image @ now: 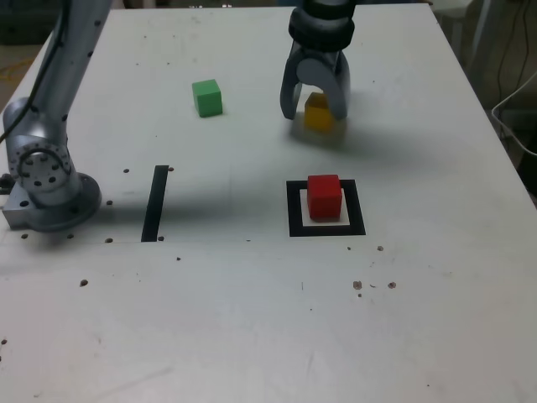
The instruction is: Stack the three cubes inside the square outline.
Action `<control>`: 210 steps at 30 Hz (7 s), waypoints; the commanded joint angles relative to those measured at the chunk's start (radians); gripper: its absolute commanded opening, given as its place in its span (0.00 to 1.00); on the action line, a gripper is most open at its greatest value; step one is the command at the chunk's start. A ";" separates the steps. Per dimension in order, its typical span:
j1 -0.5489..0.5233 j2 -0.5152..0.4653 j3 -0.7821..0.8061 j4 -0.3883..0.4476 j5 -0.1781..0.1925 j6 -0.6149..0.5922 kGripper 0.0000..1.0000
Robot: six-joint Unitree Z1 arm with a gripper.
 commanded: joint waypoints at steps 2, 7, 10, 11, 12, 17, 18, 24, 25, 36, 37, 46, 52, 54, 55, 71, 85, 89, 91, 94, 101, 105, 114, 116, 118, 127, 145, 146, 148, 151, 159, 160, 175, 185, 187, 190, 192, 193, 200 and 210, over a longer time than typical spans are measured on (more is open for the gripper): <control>0.000 0.004 -0.010 -0.002 -0.001 0.002 0.40; 0.000 0.005 -0.016 -0.004 -0.008 0.001 0.33; 0.000 0.009 -0.017 -0.003 -0.011 0.001 0.33; -0.001 0.010 -0.018 -0.002 -0.011 0.002 0.33; -0.001 0.011 -0.018 0.000 -0.012 0.002 0.32; -0.005 0.006 -0.018 0.010 -0.015 0.003 0.27; -0.006 0.005 -0.019 0.013 -0.016 0.003 0.26; -0.013 -0.009 -0.018 0.026 -0.018 0.003 0.22; -0.015 -0.014 -0.017 0.027 -0.018 0.003 0.22; -0.113 -0.124 -0.014 0.087 -0.017 -0.096 0.22; -0.126 -0.132 -0.012 0.094 -0.017 -0.116 0.22; -0.231 -0.185 0.018 0.132 -0.016 -0.232 0.23; -0.275 -0.192 0.026 0.141 -0.035 -0.283 0.20; -0.288 -0.195 0.028 0.139 -0.040 -0.304 0.18; -0.295 -0.197 0.029 0.138 -0.041 -0.314 0.17; -0.459 -0.258 0.040 0.155 -0.073 -0.596 0.17; -0.486 -0.203 0.042 0.127 -0.067 -0.660 0.17; -0.486 -0.198 0.047 0.116 -0.067 -0.660 0.17; -0.486 -0.193 0.047 0.112 -0.067 -0.659 0.17; -0.486 -0.182 0.048 0.109 -0.070 -0.657 0.17; -0.486 -0.150 0.053 0.090 -0.076 -0.656 0.17; -0.486 -0.137 0.059 0.080 -0.073 -0.657 0.17; -0.486 -0.136 0.070 0.077 -0.072 -0.657 0.20; -0.486 -0.137 0.071 0.078 -0.072 -0.658 0.26; -0.485 -0.138 0.073 0.080 -0.073 -0.658 0.39; -0.486 -0.163 0.077 0.080 -0.072 -0.654 0.99; -0.462 -0.304 0.131 0.105 -0.067 -0.624 0.99; -0.455 -0.317 0.136 0.106 -0.067 -0.615 0.99; -0.437 -0.341 0.147 0.110 -0.068 -0.593 0.99; -0.398 -0.367 0.169 0.113 -0.077 -0.551 0.99; -0.229 -0.410 0.242 0.110 -0.084 -0.440 0.99; -0.208 -0.415 0.247 0.110 -0.078 -0.430 0.99; 0.037 -0.428 0.312 0.046 -0.015 -0.378 0.99; 0.213 -0.410 0.317 0.047 -0.002 -0.351 0.99; 0.248 -0.400 0.320 0.050 -0.001 -0.341 0.99; 0.301 -0.386 0.334 0.054 0.011 -0.329 0.99; 0.327 -0.380 0.343 0.057 0.027 -0.326 0.99; 0.336 -0.378 0.348 0.056 0.035 -0.325 0.99; 0.355 -0.350 0.376 0.033 0.052 -0.319 1.00; 0.368 -0.268 0.403 -0.029 0.044 -0.301 0.93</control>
